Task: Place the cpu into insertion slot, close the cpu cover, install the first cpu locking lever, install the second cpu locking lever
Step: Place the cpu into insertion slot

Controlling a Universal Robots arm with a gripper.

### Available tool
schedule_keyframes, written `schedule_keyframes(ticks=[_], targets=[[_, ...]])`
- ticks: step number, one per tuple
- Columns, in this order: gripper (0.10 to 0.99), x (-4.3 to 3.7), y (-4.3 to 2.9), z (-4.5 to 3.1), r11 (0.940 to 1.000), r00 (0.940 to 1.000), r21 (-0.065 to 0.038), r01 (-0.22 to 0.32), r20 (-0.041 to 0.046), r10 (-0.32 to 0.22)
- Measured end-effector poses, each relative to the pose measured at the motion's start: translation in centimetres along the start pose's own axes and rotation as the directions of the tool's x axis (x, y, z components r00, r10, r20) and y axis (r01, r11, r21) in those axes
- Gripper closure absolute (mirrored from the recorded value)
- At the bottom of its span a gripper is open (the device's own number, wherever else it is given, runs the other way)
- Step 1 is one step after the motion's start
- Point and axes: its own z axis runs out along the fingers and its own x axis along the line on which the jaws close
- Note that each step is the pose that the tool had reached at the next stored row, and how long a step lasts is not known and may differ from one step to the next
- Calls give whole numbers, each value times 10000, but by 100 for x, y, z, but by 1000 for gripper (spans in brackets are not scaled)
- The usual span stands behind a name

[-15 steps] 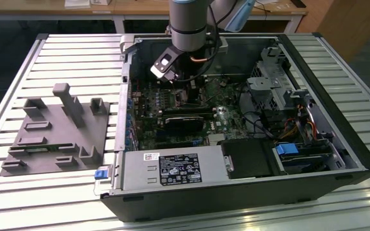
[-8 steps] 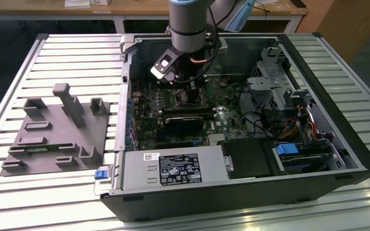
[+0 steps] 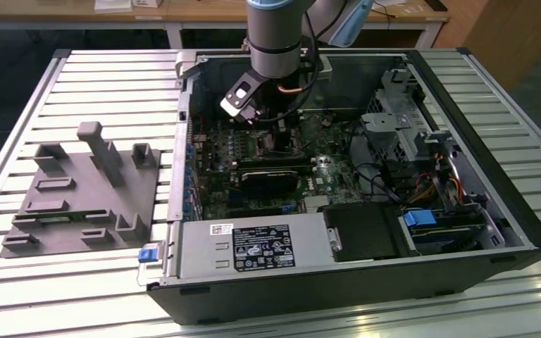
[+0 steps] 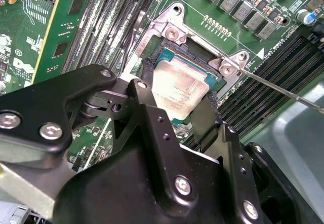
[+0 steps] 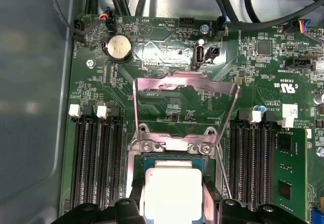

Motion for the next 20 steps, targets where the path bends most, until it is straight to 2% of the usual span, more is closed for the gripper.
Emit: schedule_keyframes(ticks=[12,20], targets=[[549,0,1,-22,9999,9999,0,-153,4,153],[549,-2,-6,9,9995,9995,2,-330,23,330]])
